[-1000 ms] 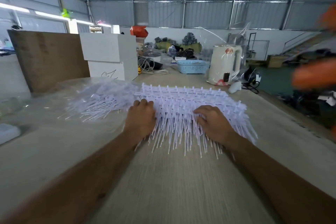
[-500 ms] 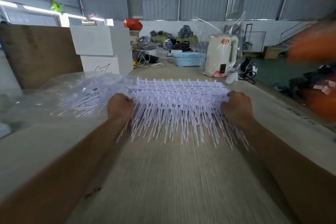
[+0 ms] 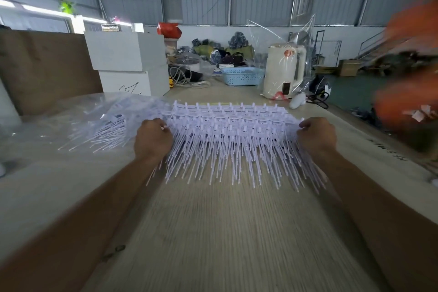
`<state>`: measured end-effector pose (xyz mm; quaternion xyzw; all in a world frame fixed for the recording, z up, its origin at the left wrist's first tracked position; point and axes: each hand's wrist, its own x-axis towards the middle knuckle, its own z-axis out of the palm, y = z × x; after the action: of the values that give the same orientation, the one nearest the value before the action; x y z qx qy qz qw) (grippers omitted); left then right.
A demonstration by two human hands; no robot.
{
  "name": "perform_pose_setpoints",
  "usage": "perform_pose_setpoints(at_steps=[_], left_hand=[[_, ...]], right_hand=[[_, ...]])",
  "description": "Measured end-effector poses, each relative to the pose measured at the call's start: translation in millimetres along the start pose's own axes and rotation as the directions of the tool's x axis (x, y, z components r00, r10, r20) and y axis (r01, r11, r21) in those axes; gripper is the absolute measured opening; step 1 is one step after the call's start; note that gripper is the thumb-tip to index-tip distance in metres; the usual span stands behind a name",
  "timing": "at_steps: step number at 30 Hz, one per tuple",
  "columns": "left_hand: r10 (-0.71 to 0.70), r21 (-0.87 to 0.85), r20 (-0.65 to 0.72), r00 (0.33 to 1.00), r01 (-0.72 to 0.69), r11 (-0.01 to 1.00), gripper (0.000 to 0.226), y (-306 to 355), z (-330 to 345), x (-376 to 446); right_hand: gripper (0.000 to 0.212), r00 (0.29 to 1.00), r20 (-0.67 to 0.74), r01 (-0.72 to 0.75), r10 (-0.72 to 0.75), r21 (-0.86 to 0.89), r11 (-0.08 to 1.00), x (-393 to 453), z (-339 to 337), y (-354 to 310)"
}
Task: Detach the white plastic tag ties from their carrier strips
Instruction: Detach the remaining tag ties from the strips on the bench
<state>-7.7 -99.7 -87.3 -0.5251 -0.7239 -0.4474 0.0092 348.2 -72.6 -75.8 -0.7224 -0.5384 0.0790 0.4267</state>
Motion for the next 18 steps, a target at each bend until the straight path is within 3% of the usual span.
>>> perform_pose_setpoints(at_steps=[4,8,10,13,15,18], left_hand=[[0.0,-0.002,0.021,1.0,0.0,1.0,0.034,1.5,-1.5,0.4],[0.088,0.059,0.03,0.996,-0.09,0.994,0.033,2.9,-1.1,-3.2],[0.114,0.062,0.023,0.993,-0.116,0.991,0.035,4.8,-0.5,-4.7],[0.069,0.012,0.027,0.997,-0.07,0.997,0.036,7.4,-1.9,-4.7],[0.024,0.014,0.027,0.999,-0.024,1.0,0.039,8.2,-4.0,-4.8],[0.006,0.069,-0.016,1.0,-0.005,0.998,0.045,10.0,-8.5,-3.4]], right_hand=[[0.029,0.999,-0.027,-0.044,0.047,0.123,0.991,5.2,2.7,2.7],[0.032,0.999,-0.038,-0.014,0.033,0.423,0.906,6.7,-2.5,-5.0],[0.029,1.0,0.021,-0.014,0.002,0.597,0.802,1.1,-10.5,-14.1],[0.021,0.992,0.123,-0.093,-0.02,0.839,0.536,-10.4,-27.1,-27.2],[0.019,0.983,0.176,-0.14,-0.052,0.903,0.407,-14.5,-35.9,-30.8],[0.023,0.959,0.228,-0.164,-0.167,0.93,0.33,-14.6,-43.2,-30.1]])
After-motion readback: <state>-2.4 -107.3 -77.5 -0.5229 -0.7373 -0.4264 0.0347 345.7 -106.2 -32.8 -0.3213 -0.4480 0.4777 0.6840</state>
